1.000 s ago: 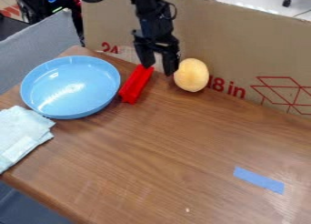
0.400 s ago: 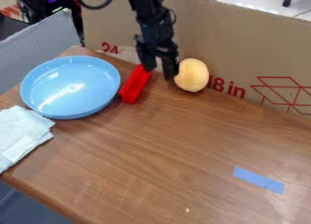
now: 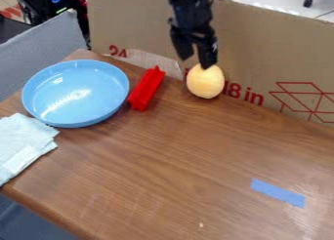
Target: Move the yellow ball to the left side of the table
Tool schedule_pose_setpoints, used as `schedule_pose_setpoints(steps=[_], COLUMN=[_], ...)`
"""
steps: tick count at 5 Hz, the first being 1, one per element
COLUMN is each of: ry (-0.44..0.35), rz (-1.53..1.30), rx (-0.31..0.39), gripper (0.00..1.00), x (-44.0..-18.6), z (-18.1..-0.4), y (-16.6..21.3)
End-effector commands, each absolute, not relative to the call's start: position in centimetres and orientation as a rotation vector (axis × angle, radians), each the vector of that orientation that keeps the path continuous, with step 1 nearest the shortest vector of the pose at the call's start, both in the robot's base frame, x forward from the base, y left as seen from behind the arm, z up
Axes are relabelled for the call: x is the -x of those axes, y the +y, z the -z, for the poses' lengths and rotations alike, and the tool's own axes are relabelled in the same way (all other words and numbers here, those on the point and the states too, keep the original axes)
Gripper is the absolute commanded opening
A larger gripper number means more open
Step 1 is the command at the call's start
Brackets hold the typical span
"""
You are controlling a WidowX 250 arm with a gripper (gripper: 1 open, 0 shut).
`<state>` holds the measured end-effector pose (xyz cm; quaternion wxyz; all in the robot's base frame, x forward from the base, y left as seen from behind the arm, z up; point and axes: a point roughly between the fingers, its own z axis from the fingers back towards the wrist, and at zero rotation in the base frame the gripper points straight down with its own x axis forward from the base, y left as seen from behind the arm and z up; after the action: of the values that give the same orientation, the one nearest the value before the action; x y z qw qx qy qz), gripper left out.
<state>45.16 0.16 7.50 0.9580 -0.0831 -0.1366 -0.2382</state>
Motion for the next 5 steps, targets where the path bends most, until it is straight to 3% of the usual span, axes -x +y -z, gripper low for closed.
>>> schedule_pose_setpoints(steps=[1, 4, 5], ry=[-0.346, -0.359, -0.356], rz=[0.509, 0.53, 0.521], rx=[0.135, 0.143, 0.153], gripper=[1.0, 1.0, 1.0], x=[-44.6, -45.4, -45.2], z=[-9.1, -8.1, -8.7], y=[0.3, -2.0, -1.2])
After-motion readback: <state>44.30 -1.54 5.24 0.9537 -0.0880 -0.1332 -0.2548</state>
